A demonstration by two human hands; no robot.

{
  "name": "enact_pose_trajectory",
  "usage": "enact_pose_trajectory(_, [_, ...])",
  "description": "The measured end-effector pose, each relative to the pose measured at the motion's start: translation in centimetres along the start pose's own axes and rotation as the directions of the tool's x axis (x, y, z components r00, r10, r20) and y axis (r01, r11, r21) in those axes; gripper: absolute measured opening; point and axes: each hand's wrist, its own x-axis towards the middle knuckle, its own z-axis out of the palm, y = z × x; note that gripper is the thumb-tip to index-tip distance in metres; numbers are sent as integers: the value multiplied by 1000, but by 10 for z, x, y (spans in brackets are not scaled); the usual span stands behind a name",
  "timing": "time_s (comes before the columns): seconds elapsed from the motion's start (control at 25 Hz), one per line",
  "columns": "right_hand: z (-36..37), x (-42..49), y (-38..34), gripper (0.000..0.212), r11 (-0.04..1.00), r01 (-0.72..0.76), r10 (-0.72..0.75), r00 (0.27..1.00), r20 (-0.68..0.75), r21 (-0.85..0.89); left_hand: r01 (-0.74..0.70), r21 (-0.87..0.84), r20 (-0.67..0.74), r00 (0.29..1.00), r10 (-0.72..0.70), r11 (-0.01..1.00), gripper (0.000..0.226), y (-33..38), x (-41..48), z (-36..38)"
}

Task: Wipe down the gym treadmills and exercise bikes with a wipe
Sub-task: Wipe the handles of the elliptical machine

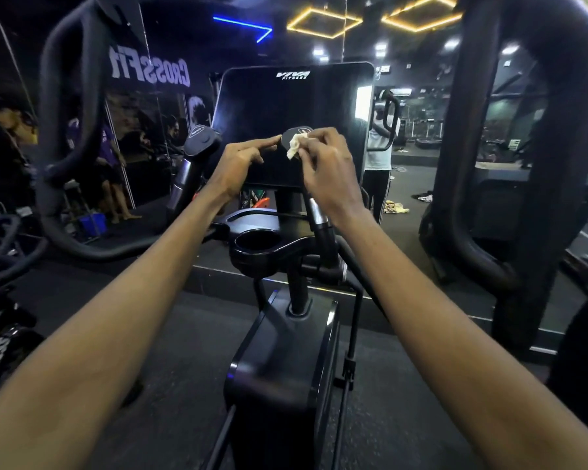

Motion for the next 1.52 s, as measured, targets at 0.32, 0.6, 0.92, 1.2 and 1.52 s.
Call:
enact_pose_trajectory(0.32, [9,30,-3,20,992,104,-97,991,90,-75,74,-5,80,994,-73,997,51,2,7,-11])
enact_pose_trajectory(0.6, [-4,-45,-4,18,950,-214,245,963,-116,229,-26,-52,-120,993,20,998,28,-4,-1,15])
enact_pose_trajectory(0.92, [-13,-108,1,22,928,-250,275,960,-53,275,-26,-18,-178,984,22,1000,46,-4,7,44])
enact_pose_trajectory(1.2, [-13,-133,4,22,857,-335,386,921,-56,393,54,-225,-59,996,-69,973,64,-6,-6,53])
enact_pose_trajectory(1.52, [-21,-146,3,17,866,-383,413,910,-31,321,171,-208,3,985,-174,963,46,-2,-16,65])
